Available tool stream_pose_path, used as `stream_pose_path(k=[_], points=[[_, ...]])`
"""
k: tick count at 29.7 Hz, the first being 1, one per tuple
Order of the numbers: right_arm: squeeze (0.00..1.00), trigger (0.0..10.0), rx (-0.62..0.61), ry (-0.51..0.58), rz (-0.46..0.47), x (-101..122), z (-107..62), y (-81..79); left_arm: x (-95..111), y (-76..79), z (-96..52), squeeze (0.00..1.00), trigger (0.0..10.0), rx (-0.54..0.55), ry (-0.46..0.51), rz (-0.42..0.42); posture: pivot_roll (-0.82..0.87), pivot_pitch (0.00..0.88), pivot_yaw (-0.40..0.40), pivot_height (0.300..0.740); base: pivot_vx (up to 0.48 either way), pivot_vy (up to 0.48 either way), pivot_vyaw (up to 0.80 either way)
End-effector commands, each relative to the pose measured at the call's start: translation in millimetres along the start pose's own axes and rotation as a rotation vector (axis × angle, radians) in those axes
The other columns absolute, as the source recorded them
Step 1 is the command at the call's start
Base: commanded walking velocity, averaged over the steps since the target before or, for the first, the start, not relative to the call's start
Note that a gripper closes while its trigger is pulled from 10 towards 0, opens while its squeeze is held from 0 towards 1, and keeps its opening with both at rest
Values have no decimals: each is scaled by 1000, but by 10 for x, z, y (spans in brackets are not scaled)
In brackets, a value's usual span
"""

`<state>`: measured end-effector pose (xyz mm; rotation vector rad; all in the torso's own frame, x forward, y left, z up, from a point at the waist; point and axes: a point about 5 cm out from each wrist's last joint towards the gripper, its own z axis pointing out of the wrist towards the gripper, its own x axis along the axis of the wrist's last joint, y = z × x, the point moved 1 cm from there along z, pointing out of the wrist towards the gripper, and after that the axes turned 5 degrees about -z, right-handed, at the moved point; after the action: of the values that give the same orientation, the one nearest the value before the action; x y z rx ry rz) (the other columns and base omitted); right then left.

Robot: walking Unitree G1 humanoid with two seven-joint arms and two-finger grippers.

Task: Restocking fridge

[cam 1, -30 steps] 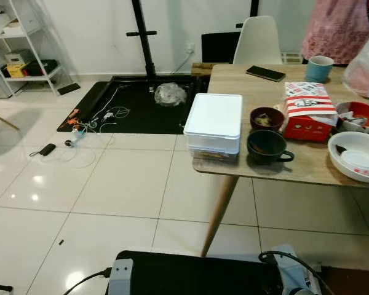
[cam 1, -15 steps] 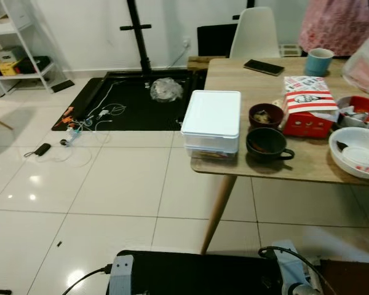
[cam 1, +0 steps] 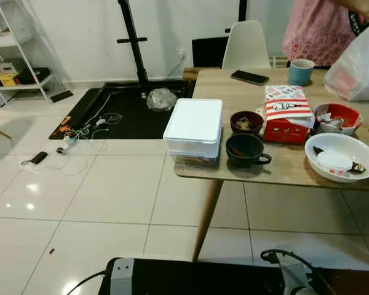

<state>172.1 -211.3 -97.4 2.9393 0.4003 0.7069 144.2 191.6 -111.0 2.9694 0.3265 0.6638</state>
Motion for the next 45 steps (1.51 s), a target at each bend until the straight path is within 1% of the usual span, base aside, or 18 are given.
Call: stream_pose_path(k=[1,6,14,16,19,20,21,28,29,30,31,32,33,34,36,39,42,45], points=[[0,10000,14,33,2,70,8,-40,1,-24,-5,0,10000,-3,-1,-2,2,0,58,740,0,-469,0],[0,10000,28,66,11,155,12,-42,7,-29,-5,0,10000,4,0,3,2,0,59,740,0,-466,0],[0,10000,90,174,-69,460,11,-81,8,-43,-6,0,10000,23,4,-8,2,0,59,740,0,-55,0],[0,10000,192,252,-81,676,-7,-166,9,-43,-6,0,10000,23,4,-6,2,0,59,740,0,0,0],[0,10000,249,284,-91,769,-22,-207,9,-43,-6,0,10000,22,4,-5,2,0,59,740,0,0,0],[0,10000,404,344,-148,937,-73,-315,7,-45,-7,0,10000,22,4,-4,-2,0,51,740,0,0,0],[0,10000,465,366,-177,1000,-100,-345,7,-46,-7,0,10000,22,4,-3,-2,0,51,740,0,0,0],[0,10000,687,450,-275,1247,-239,-365,4,-46,-7,0,10000,23,4,0,-2,0,48,740,0,0,0],[255,10000,770,478,-309,1318,-301,-358,3,-45,-7,0,10000,23,5,0,-2,0,48,740,0,0,0],[255,10000,825,496,-334,1363,-345,-351,3,-45,-7,0,10000,23,5,0,-2,0,48,740,0,0,0],[682,10000,894,516,-355,1404,-399,-339,3,-45,-7,0,10000,23,5,-1,-2,0,48,740,0,0,0],[682,10000,894,516,-355,1404,-399,-339,3,-45,-7,0,10000,23,5,-1,-2,0,48,740,0,0,0],[894,10000,948,536,-372,1437,-447,-322,2,-44,-7,0,10000,23,5,-1,-1,0,47,740,0,0,0],[992,10000,984,555,-386,1464,-485,-306,1,-43,-7,0,10000,23,5,-2,-1,0,47,740,0,0,0],[1000,10000,1034,579,-404,1496,-535,-285,0,-43,-7,0,10000,23,4,-1,-1,0,47,740,0,0,0],[1000,10000,1180,711,-432,1650,-735,-239,-1,-42,-7,0,10000,22,3,1,-1,0,47,740,0,0,0],[1000,10000,1213,753,-437,1695,-794,-234,-1,-44,-7,0,10000,22,2,2,-6,0,51,740,0,0,0],[1000,10000,1284,863,-446,1805,-956,-232,0,-48,-8,0,10000,22,2,4,-8,0,56,740,0,0,0]])
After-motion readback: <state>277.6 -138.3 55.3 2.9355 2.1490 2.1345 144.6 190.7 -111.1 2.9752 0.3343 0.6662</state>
